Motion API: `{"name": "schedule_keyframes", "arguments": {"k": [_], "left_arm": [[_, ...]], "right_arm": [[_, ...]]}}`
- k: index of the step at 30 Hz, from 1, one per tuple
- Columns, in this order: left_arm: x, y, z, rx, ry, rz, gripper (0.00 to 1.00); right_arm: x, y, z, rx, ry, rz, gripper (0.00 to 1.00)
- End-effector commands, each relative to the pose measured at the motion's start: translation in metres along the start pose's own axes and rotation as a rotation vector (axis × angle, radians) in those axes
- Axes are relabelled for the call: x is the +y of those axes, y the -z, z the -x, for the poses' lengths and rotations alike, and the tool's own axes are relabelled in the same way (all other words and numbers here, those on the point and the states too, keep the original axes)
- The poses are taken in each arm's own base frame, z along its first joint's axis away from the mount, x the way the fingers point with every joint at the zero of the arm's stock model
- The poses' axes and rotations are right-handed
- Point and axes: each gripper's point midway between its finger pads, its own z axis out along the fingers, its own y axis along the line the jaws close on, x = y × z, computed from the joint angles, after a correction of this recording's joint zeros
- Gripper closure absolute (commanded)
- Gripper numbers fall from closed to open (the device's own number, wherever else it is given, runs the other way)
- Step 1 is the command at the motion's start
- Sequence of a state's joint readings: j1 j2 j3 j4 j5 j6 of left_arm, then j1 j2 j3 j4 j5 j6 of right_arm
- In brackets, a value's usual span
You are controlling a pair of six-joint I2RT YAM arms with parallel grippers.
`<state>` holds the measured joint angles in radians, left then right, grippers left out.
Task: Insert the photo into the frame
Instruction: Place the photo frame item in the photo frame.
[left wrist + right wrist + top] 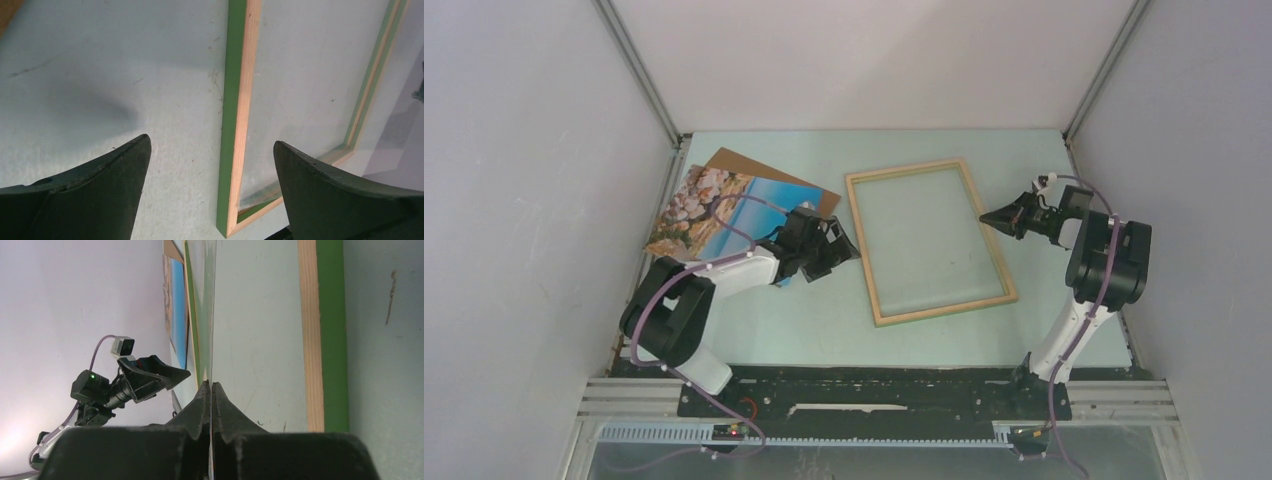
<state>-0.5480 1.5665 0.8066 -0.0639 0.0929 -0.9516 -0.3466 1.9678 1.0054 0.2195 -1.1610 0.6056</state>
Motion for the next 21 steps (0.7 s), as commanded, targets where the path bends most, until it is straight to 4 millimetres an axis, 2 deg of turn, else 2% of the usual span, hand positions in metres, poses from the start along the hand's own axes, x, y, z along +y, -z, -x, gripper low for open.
{"name": "schedule_keyframes", "arguments": {"k": [1,9,10,15,17,21], "left_arm": [[-0.035,-0.005,0.019,-0.044,-0.005,-0.069,0.01],[-0.042,-0.025,0.018,-0.006,-0.014,-0.066,0.16],[-0.043,-0.029,0.018,-0.002,-0.017,-0.063,0.2],[-0.046,-0.037,0.027,-0.019,-0.053,-0.041,0.36],[-0.044,-0.04,0.029,-0.024,-0.075,-0.018,0.37],[-0.042,-0.047,0.028,-0.007,-0.093,0.002,0.41]], "right_arm": [[-0.003,-0.006,0.0,0.031,0.021,0.008,1.0],[-0.003,-0.012,-0.006,0.064,-0.002,0.034,1.0],[-0.004,-0.012,-0.005,0.063,-0.011,0.033,0.98],[-0.01,-0.013,-0.006,0.058,-0.035,0.01,0.76],[-0.01,-0.015,-0.008,0.06,-0.034,0.0,0.72],[-0.011,-0.019,-0.013,0.07,-0.04,-0.009,0.72]]}}
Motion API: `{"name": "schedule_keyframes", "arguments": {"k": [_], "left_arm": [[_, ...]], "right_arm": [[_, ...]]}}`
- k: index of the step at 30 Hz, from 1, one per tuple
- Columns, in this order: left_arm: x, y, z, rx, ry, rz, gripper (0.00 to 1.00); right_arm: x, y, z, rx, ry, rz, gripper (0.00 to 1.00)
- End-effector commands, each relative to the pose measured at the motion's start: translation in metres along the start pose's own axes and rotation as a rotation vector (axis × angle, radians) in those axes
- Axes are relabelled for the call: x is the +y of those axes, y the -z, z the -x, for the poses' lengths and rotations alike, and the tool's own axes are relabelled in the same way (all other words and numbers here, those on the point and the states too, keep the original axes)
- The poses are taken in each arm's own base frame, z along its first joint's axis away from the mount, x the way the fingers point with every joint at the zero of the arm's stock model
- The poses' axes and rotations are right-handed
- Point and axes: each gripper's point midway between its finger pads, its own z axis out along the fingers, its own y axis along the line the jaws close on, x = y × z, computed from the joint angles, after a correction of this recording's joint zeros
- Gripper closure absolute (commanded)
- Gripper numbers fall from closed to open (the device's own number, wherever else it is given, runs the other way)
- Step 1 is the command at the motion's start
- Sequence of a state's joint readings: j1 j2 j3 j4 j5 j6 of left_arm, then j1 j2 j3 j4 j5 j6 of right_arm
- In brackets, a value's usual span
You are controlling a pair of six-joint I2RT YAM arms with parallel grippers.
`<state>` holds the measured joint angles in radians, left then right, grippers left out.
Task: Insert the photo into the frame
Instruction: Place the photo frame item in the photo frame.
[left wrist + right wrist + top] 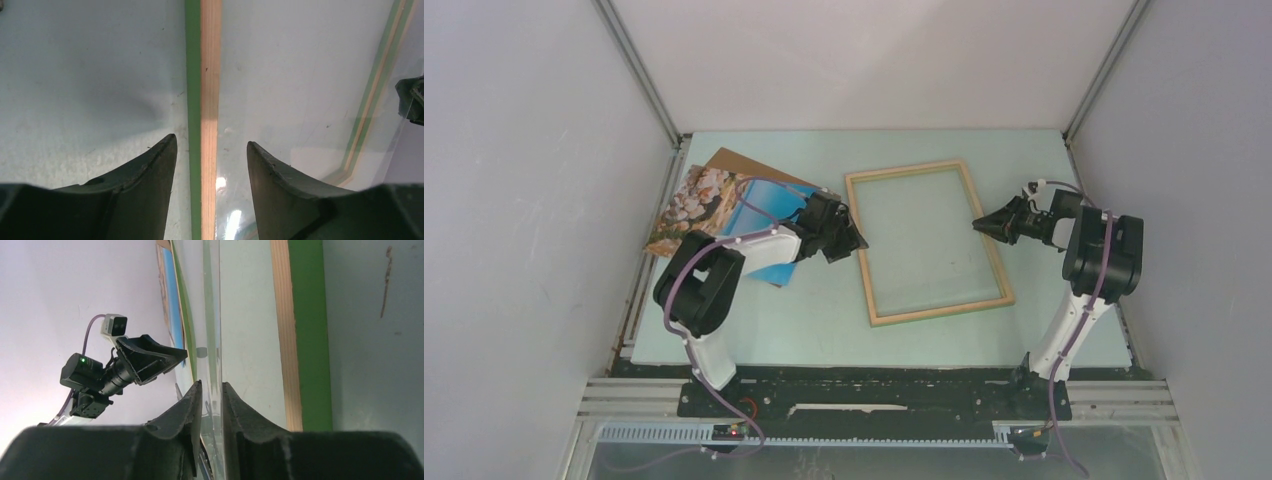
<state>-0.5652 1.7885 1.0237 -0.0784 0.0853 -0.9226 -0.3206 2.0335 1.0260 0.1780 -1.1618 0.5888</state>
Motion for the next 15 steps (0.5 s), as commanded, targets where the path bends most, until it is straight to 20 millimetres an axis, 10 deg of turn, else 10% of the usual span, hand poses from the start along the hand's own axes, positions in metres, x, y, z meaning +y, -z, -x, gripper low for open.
{"name": "schedule_keyframes", "arguments": {"k": [1,15], "left_arm": [[-0.015,-0.005,0.012,-0.019,-0.06,-0.009,0.42],[0.0,-0.016,0.014,0.004,-0.168,0.076,0.6]], "right_arm": [[0.005,-0.006,-0.002,0.017,0.016,0.004,0.74],[0.013,-0.001,-0.004,0.025,0.047,0.022,1.0]]}}
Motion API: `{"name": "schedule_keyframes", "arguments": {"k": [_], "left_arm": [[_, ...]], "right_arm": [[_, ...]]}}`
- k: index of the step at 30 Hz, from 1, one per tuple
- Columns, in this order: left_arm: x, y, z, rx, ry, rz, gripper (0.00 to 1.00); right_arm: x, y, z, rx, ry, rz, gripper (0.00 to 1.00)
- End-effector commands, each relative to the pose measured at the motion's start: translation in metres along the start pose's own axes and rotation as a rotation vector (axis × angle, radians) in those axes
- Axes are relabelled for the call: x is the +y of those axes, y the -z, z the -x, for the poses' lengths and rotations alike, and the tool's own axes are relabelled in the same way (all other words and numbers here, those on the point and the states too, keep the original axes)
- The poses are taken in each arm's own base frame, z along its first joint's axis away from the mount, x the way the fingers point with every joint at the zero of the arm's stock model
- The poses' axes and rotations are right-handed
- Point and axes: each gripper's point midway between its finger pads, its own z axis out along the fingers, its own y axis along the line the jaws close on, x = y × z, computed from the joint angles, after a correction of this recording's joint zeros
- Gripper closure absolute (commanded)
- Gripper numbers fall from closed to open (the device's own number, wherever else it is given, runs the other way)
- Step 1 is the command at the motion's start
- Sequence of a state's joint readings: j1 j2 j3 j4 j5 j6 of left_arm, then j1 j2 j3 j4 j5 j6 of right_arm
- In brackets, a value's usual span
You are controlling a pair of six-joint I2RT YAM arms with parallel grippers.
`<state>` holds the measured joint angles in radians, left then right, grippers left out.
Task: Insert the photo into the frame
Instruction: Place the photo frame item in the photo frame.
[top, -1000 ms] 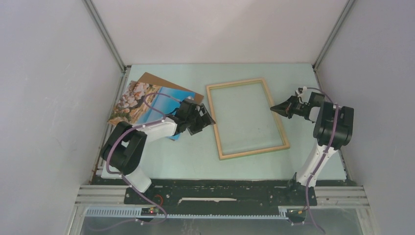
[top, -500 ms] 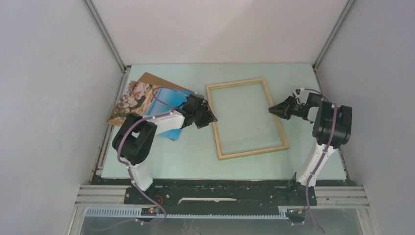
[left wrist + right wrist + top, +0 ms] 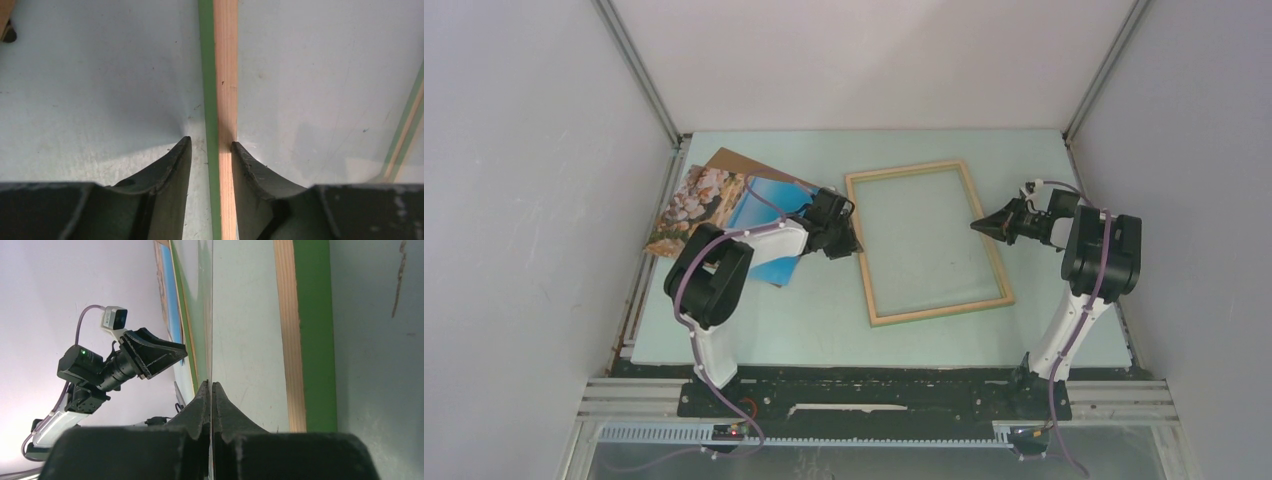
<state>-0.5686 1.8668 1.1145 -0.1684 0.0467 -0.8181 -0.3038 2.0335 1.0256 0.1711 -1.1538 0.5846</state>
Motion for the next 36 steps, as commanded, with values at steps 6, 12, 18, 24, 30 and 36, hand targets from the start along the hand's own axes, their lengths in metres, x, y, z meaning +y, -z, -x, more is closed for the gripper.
{"name": "schedule_keyframes", "arguments": {"k": [6,12,18,24,30,36], "left_arm": [[-0.007,-0.001,0.018,-0.03,-0.085,0.025,0.64],[-0.006,-0.006,0.022,-0.015,-0.101,0.043,0.65],[-0.006,-0.006,0.024,-0.015,-0.103,0.042,0.66],[-0.007,-0.005,0.023,-0.015,-0.103,0.037,0.67],[-0.007,-0.005,0.024,-0.018,-0.105,0.035,0.67],[-0.006,-0.008,0.023,-0.013,-0.097,0.032,0.67]], "right_arm": [[0.013,0.005,-0.003,0.029,0.057,0.037,1.0],[0.015,0.0,-0.009,0.055,0.056,0.055,1.0],[0.014,-0.002,-0.012,0.061,0.061,0.038,1.0],[0.011,0.002,-0.017,0.049,0.067,-0.021,1.0],[0.011,0.003,-0.023,0.054,0.066,-0.026,1.0],[0.012,0.008,-0.023,0.032,0.068,-0.042,1.0]]}}
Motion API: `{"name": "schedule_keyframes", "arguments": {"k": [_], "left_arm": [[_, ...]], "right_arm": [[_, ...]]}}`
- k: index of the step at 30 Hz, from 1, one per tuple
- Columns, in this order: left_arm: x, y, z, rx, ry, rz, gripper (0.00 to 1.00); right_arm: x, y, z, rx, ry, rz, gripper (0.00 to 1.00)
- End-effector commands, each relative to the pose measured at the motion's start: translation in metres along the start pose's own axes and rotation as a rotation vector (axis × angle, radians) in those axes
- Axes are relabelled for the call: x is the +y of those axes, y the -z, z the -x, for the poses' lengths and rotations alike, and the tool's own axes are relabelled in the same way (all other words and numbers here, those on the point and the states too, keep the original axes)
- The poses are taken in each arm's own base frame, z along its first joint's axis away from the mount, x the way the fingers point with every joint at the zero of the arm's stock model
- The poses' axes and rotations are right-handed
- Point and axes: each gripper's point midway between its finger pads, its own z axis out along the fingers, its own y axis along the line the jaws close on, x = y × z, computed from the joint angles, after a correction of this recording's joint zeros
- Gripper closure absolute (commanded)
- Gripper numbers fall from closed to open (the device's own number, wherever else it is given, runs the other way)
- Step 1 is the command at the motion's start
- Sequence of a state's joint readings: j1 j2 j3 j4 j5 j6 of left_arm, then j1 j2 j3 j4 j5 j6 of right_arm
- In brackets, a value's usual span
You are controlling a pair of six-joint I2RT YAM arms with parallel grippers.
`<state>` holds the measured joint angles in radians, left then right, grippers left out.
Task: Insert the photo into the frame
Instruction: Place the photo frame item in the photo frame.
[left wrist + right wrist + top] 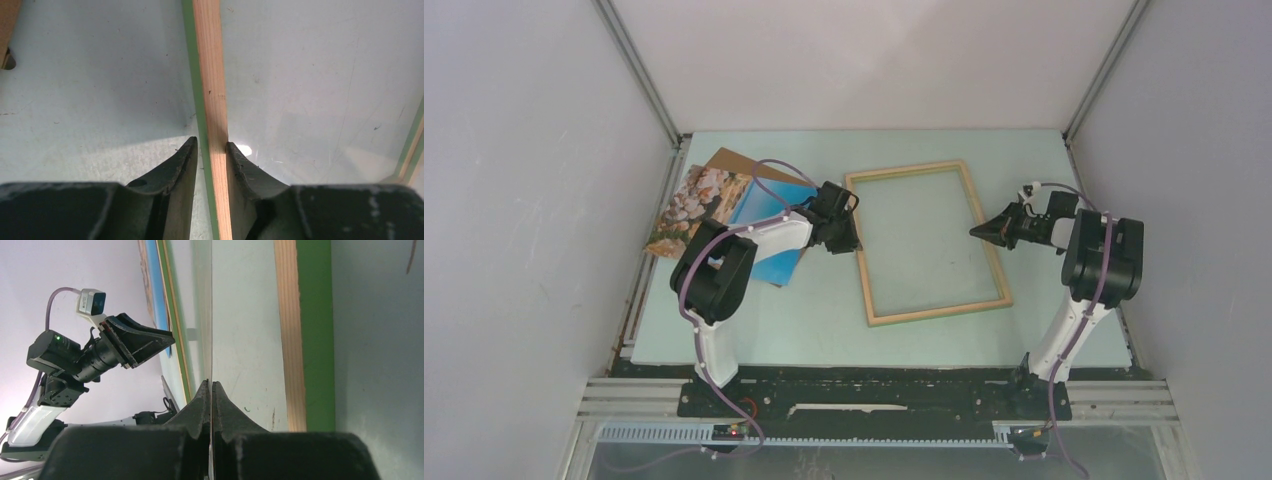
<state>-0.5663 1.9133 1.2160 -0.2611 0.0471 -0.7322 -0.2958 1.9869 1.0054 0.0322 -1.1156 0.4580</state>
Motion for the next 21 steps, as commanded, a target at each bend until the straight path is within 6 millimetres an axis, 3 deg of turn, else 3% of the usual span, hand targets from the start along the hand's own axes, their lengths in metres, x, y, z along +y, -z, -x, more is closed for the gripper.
{"name": "schedule_keyframes", "arguments": {"k": [1,15,21], "left_arm": [[-0.001,-0.004,0.015,-0.039,-0.013,0.008,0.67],[-0.004,-0.004,0.013,-0.04,-0.006,-0.02,0.67],[-0.009,0.005,0.017,-0.057,-0.027,-0.045,0.66]], "right_arm": [[0.016,0.005,-0.006,0.004,0.041,0.013,1.0],[0.028,-0.009,0.001,0.01,0.081,0.077,1.0],[0.022,-0.006,0.007,-0.013,0.111,-0.02,0.73]]}}
